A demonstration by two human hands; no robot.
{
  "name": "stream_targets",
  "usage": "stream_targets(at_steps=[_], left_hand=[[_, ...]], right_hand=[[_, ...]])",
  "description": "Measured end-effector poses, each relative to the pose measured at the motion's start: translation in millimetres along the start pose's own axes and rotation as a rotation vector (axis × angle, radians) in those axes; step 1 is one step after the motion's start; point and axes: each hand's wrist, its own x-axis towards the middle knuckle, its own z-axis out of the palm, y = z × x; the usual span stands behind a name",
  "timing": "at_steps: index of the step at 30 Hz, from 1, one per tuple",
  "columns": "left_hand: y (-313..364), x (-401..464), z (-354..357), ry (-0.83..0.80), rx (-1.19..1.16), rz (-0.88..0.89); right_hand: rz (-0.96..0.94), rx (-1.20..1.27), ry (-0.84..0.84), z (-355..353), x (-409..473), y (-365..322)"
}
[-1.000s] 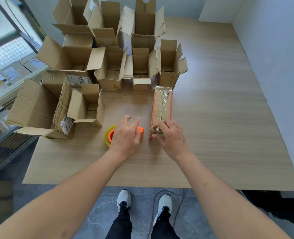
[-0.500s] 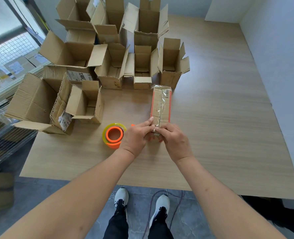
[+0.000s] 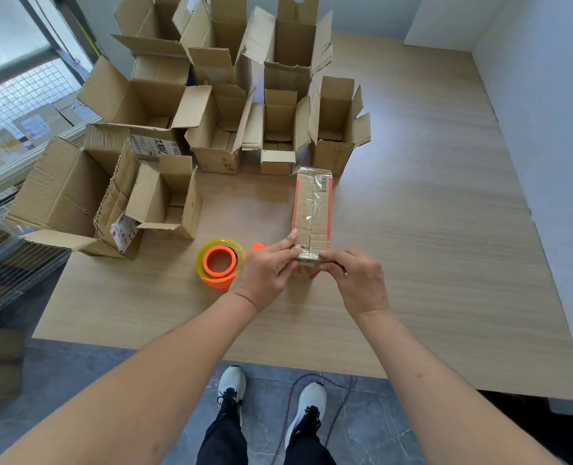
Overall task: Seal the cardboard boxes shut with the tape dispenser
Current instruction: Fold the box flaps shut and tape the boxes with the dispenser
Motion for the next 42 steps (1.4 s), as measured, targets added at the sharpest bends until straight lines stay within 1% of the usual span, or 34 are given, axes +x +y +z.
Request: stream_targets(at_steps=[3, 9, 14, 16, 17, 19, 21, 23, 26, 27, 29, 32, 34, 35, 38, 40, 42], left_hand=[[-1, -2, -3, 0.002, -0.02, 0.014], [2, -5, 4, 0.065, -0.062, -0.055], [-3, -1, 1, 0.05, -0.063, -0.032], [0, 2, 2, 0.023, -0.073, -0.008], [3, 3, 4, -0.004, -0.079, 0.015], [10, 7, 6, -0.113, -0.091, 0.085], [13, 15, 3, -0.222, -0.069, 0.15], [15, 23, -2, -0.293, -0.002, 0.186], [21, 41, -12, -0.261, 0.08, 0.227], [20, 48, -14, -0.233, 0.111, 0.221], [15, 63, -19, -0.2, 0.21, 0.151], [8, 78, -22, -0.311, 0.347, 0.039], [5, 82, -19, -0.406, 0.403, -0.009], [5, 83, -16, -0.428, 0.402, -0.034], [8, 80, -11, -0.391, 0.302, -0.047], [11, 75, -9, -0.395, 0.214, -0.037], [12, 70, -7, -0.392, 0.189, -0.029]], right_hand=[[-0.012, 0.001, 0.003, 1, 0, 3], [0.117, -0.115, 0.094, 20, -13, -19], [0.191, -0.042, 0.067, 20, -20, -27], [0.257, -0.021, 0.028, 16, -21, -29], [0.291, -0.056, 0.016, 13, -21, -27], [0.334, -0.185, -0.001, 7, -19, -23], [0.346, -0.276, -0.015, -2, -15, -18], [0.313, -0.34, -0.031, -10, -11, -13], [0.28, -0.415, -0.075, -23, -2, -10], [0.293, -0.431, -0.099, -27, 2, -8], [0.352, -0.445, -0.176, -37, 10, -5], [0.45, -0.471, -0.264, -53, 20, 2], [0.499, -0.477, -0.229, -61, 21, 6], [0.517, -0.469, -0.181, -64, 20, 8], [0.483, -0.401, -0.053, -59, 13, 12], [0.436, -0.312, -0.049, -47, 7, 11], [0.423, -0.179, -0.108, -34, 3, 8]])
